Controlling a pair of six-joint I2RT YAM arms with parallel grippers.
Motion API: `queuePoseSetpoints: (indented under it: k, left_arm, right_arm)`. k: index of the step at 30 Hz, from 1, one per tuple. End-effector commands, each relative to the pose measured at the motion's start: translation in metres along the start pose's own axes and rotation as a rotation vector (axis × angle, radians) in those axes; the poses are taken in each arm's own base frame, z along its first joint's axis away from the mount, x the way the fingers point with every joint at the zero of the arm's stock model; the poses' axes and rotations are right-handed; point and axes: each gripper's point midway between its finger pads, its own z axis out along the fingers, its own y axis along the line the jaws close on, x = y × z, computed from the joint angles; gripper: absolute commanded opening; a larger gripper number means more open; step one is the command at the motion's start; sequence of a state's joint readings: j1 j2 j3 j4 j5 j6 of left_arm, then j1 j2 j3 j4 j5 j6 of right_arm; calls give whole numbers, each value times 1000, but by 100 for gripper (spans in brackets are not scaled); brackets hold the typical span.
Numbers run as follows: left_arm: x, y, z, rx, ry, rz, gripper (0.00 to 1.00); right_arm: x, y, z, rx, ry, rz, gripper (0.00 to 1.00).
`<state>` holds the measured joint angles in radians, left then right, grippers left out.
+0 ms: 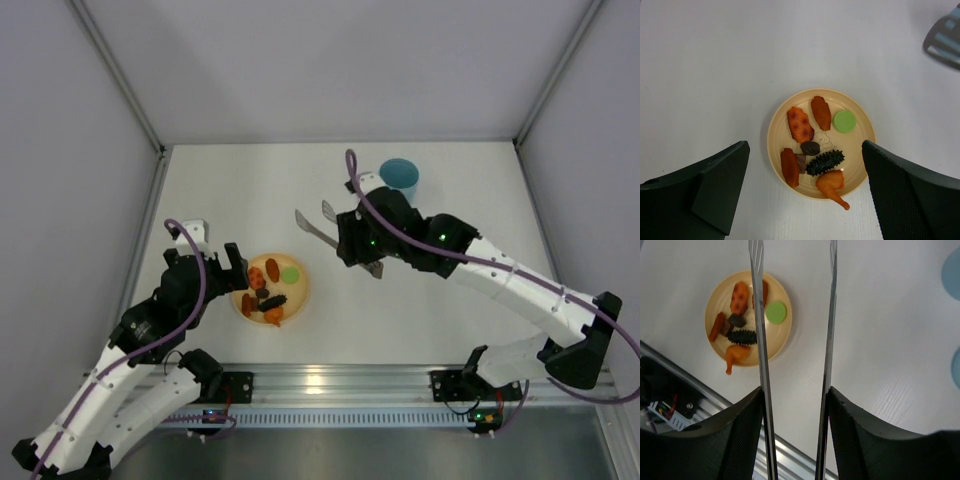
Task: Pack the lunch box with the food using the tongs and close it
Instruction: Pick up the fake food from the plate.
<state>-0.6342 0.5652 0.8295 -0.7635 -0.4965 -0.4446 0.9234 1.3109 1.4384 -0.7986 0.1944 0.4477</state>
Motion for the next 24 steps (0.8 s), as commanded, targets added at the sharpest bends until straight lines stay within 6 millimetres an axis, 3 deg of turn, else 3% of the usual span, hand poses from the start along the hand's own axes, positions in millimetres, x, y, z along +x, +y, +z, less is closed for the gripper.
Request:
queuePoseSetpoints:
  k: [1,5,9,15,24]
  left_arm:
    - [-6,0,0,-9,-28,-22,99]
    - [-6,0,1,-9,-27,-21,99]
    - [-7,0,0,-8,-31,-22,99]
    - [-6,0,0,-7,-28,-21,99]
    - [-7,0,0,-5,-29,-21,99]
  right_arm:
    - [14,31,18,-39,-8,7,51]
    - [51,68,33,-95,65,-52,51]
    - [78,89,40,-124,117,-94,51]
    - [100,95,52,-118,156,-110,51]
    - [113,96,76,-74,193,-139,51]
